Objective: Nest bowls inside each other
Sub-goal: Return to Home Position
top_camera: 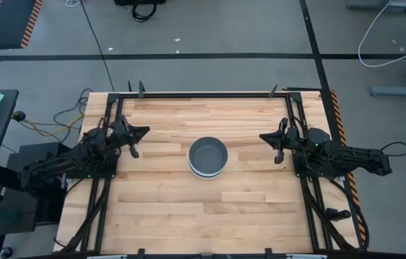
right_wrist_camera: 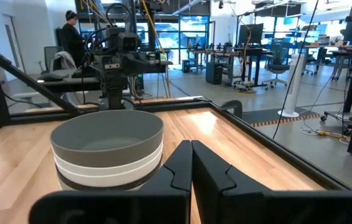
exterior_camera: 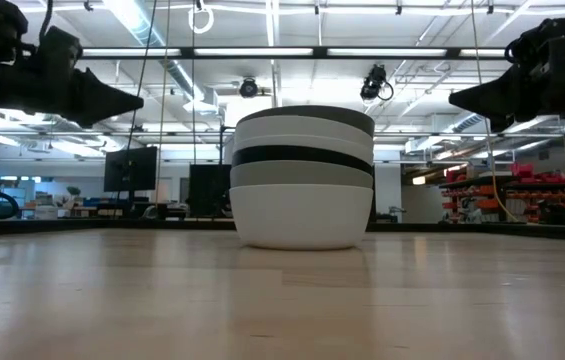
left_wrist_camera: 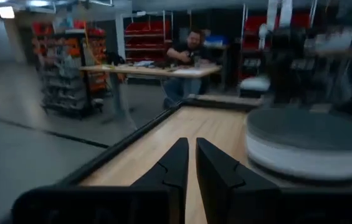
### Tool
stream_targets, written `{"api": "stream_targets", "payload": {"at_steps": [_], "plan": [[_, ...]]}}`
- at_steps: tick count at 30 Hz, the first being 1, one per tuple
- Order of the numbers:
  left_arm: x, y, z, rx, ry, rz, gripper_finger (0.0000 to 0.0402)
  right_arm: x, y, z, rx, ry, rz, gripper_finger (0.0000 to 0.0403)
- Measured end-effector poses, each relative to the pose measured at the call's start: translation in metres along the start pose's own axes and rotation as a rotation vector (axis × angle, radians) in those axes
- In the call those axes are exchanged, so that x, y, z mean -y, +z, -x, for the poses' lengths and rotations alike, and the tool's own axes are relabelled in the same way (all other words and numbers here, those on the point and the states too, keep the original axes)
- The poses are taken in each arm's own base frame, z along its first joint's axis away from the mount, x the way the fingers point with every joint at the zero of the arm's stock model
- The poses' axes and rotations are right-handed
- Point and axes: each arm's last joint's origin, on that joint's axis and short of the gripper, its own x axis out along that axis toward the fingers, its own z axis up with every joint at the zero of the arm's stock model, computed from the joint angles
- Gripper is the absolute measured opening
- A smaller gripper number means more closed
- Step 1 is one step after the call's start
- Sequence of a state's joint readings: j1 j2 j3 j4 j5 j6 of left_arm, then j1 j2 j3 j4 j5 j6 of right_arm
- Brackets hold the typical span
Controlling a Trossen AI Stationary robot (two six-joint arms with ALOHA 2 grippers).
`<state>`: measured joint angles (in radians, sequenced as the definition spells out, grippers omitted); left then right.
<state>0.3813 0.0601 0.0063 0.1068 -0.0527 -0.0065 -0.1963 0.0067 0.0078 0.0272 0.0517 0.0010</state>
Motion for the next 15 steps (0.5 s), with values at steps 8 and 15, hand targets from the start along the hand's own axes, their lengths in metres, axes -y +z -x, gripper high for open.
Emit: {"api": "stream_targets", "payload": {"at_steps": [8, 15], "plan": [[-0.0001, 0.0003, 0.0001, 0.004, 0.002, -0.119, 0.0028, 0.0, 0.0, 0.0, 0.0, 0.001, 0.0, 0.0011], [-0.0001, 0.0007, 0.0001, 0.007, 0.002, -0.115, 0.0037, 0.0, 0.0, 0.0, 0.0, 0.001, 0.0, 0.0011]]}}
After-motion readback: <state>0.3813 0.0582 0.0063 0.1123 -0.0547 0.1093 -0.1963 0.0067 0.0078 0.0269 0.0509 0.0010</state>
